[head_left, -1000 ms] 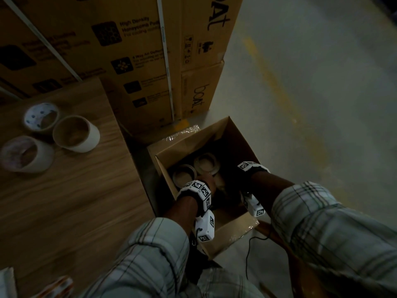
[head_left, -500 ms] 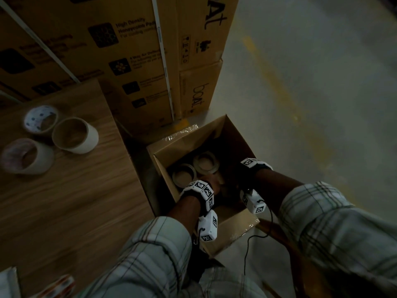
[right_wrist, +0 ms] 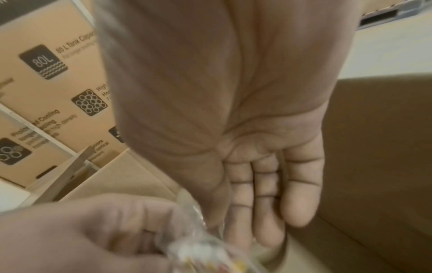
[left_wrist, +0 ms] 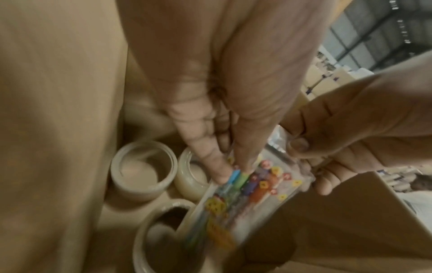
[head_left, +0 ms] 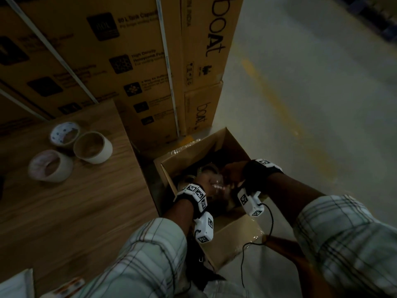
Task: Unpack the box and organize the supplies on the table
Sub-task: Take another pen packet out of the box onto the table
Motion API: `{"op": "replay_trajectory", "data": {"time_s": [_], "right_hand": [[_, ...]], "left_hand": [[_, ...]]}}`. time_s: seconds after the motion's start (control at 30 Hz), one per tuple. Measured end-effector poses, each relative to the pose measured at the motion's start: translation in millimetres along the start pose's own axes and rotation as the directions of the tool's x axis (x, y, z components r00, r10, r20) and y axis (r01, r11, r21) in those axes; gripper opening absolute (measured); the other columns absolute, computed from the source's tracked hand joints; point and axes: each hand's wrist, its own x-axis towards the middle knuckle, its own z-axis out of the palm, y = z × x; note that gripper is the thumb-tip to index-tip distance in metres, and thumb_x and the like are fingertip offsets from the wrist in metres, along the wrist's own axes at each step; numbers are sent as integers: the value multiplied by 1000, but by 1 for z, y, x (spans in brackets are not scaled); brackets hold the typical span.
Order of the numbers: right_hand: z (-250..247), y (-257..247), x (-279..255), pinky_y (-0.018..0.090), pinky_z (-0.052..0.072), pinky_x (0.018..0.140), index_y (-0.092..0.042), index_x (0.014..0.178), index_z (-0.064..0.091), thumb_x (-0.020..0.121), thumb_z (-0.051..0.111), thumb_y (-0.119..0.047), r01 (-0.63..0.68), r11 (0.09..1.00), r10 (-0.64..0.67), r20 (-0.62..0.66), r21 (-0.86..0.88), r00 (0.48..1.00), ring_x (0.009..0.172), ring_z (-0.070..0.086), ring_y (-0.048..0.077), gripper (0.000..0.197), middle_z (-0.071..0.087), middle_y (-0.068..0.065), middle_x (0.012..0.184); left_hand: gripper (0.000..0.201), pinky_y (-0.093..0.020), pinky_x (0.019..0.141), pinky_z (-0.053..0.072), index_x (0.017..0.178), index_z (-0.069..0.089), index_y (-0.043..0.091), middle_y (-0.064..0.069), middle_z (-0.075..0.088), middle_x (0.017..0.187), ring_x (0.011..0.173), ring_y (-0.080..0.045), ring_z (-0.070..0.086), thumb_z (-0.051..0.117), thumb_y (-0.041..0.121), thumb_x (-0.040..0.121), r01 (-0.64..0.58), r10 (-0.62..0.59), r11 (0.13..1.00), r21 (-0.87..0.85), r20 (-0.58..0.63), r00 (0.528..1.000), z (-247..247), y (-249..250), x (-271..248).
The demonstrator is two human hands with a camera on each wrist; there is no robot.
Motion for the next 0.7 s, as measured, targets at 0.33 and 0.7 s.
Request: {"op": "replay_trajectory", "data": {"time_s": [0.33,0.7], "right_hand": [[-16,-53,-56,32,48,89,-14,119,59,88,59,-23,274,943,-319,-276,-191,907,108,59,23,32,61,7,119],[-21,-171,-151,40,54,75,-10,96,66,90,55,-32,279,757,-543,-332,-591,771,81,62,28,25,66,12,93]], "left_hand": [[23,-38,84,50,99,66,5,-21,68,104,99,-35,64,59,25,91,-34,-4,980,-196,-191,982,-57,1,-43],[21,-28,61,38,72,48,17,-16,59,81,75,-30,59,53,16,92,-209,95,958,-198,-469,878,-152,-18,-156]]}}
